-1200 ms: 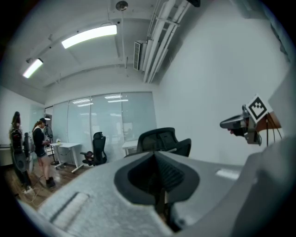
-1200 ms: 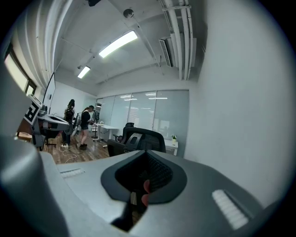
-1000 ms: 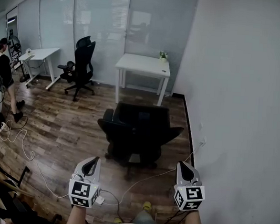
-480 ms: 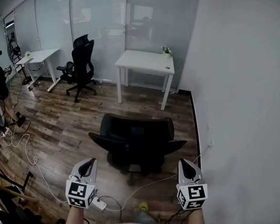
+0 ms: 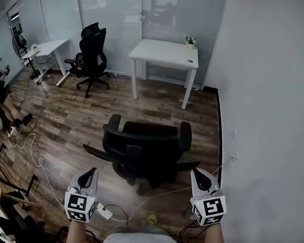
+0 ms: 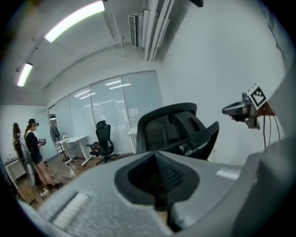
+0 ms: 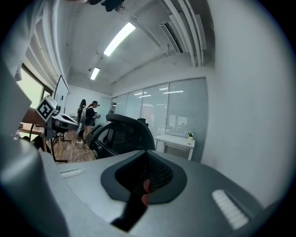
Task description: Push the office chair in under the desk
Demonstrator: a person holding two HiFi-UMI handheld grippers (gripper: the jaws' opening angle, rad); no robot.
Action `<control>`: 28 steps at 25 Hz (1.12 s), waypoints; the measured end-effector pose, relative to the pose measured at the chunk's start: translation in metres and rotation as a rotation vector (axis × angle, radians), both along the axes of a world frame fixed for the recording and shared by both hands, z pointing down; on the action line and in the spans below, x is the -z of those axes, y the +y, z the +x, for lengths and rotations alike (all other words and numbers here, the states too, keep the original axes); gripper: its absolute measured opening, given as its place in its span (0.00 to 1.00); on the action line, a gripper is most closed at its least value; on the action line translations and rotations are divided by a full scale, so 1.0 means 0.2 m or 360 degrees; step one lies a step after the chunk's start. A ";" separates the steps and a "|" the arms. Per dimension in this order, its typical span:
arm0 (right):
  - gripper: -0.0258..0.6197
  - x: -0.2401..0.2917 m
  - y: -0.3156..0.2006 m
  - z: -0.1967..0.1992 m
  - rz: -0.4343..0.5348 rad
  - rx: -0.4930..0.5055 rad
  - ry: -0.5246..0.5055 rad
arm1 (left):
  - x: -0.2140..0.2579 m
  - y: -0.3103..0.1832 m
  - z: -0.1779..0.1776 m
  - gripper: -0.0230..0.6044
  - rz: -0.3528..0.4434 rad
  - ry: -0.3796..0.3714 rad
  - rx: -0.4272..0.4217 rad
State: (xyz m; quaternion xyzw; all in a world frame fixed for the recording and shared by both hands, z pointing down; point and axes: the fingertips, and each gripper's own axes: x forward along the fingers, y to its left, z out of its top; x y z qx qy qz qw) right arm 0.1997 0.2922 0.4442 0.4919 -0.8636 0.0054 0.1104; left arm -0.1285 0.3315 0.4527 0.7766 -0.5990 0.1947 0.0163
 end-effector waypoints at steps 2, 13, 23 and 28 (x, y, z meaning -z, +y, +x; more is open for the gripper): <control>0.05 -0.02 -0.03 0.00 -0.0010 0.0031 0.0011 | -0.02 -0.02 0.02 0.04 -0.0020 -0.0019 -0.0007; 0.05 -0.04 -0.11 -0.04 -0.0023 0.0072 0.0053 | -0.02 -0.15 0.02 0.04 -0.0032 -0.0037 -0.0044; 0.06 0.03 -0.15 -0.11 -0.0033 -0.0044 0.0032 | 0.01 -0.31 -0.06 0.06 -0.0008 0.0019 -0.0145; 0.13 0.03 -0.15 -0.17 -0.0049 -0.0059 0.0028 | 0.03 -0.33 -0.13 0.09 0.0013 0.0033 -0.0182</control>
